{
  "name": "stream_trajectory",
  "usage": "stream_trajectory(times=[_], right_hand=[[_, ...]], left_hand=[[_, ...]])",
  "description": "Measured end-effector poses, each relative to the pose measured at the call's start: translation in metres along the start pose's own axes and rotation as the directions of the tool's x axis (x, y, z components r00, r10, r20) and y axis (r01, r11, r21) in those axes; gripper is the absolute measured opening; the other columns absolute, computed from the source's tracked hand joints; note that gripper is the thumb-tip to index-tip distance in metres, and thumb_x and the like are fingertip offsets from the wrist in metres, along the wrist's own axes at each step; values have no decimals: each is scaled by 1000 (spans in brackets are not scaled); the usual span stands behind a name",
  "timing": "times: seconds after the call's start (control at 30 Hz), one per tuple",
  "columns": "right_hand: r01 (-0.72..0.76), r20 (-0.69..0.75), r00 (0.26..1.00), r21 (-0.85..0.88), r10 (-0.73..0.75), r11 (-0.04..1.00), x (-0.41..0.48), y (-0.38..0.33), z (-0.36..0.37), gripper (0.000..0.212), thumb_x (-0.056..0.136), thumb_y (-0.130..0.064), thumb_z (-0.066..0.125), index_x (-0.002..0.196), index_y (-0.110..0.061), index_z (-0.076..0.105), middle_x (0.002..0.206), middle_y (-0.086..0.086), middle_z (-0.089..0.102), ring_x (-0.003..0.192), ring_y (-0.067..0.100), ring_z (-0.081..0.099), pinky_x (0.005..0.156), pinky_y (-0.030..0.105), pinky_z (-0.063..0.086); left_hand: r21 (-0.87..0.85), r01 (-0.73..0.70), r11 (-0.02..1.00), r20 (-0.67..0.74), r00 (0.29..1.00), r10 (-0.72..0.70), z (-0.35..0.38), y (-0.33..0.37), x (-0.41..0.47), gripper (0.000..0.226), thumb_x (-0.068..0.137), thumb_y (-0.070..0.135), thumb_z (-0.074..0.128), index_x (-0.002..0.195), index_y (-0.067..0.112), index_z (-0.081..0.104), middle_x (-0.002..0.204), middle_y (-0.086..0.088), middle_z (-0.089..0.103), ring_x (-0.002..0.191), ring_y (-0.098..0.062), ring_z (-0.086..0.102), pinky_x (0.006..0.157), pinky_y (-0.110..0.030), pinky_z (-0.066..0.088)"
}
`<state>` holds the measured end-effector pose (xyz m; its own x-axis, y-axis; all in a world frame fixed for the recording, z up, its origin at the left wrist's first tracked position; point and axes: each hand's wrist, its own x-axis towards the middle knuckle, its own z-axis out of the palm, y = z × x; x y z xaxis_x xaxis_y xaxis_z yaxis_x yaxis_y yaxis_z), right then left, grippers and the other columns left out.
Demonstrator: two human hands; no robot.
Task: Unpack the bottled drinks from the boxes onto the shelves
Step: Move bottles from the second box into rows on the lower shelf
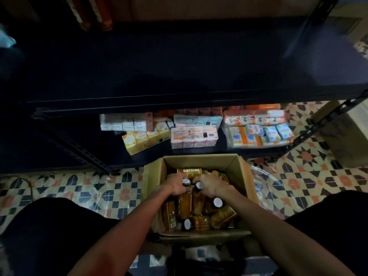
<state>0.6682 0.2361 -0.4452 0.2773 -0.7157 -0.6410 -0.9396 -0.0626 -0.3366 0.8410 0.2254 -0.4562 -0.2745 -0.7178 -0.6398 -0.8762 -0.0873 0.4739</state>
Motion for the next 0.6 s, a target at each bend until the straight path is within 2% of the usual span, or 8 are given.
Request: stream_trajectory(times=[0.1,0.17,0.27,0.37,0.43,0.47,0.53,0.6], right_hand=[[41,-10,999,-22,-41,999,-14,-1,6,47,88,-21,74,132,-29,59,137,9,52,125,28,54,101,37,45],[60,-14,998,-21,-60,998,-27,-4,7,41,87,-19,74,125,-28,62,130,8,54,119,26,57,98,37,48],[81,-22,996,-47,-82,996,-45,-11,-2,34,83,-24,78,113,-32,64,119,4,59,105,22,61,88,35,51],[100,-67,992,-53,-103,994,-59,-18,-20,22,76,-28,77,86,-38,61,102,0,63,91,22,63,77,37,55],[107,-46,993,-53,-109,993,-68,-24,-37,24,72,-31,77,76,-39,55,97,-1,61,85,19,64,71,35,55],[120,-63,991,-30,-121,992,-79,-33,-49,23,70,-33,77,76,-39,55,95,-2,62,83,17,64,69,35,56],[128,-123,984,-44,-133,991,-52,-1,-49,24,67,-41,74,85,-37,59,92,-8,64,81,11,64,67,35,58],[121,-173,977,-30,-125,992,-36,24,-55,37,65,-56,69,98,-41,61,91,-14,67,87,8,67,66,34,60]], left_hand=[[83,-25,996,-9,1000,26,1,6,-17,46,85,37,74,126,23,59,129,-2,59,113,-23,58,96,-40,50],[104,-18,994,-27,999,21,2,10,-27,46,82,36,76,123,24,59,126,-3,60,104,-20,59,89,-37,53],[154,-12,988,-63,998,22,1,15,-43,49,79,37,78,122,26,57,124,-4,53,93,-17,55,78,-31,48],[200,-15,980,-125,991,41,-9,21,-56,54,78,44,76,125,26,55,125,-6,52,100,-22,58,83,-35,51],[233,-29,972,-149,987,65,-19,28,-64,57,77,46,74,127,25,55,125,-7,54,104,-24,60,81,-36,52],[244,-40,969,-161,984,81,-25,33,-68,53,76,46,75,121,24,56,122,-7,56,100,-24,61,75,-34,51],[261,-67,963,-184,976,118,-43,43,-75,40,75,45,75,103,24,56,112,-7,62,88,-22,60,65,-31,46],[261,-106,959,-199,967,161,-65,55,-86,36,75,43,75,96,22,56,101,-5,65,81,-20,61,62,-32,47]])
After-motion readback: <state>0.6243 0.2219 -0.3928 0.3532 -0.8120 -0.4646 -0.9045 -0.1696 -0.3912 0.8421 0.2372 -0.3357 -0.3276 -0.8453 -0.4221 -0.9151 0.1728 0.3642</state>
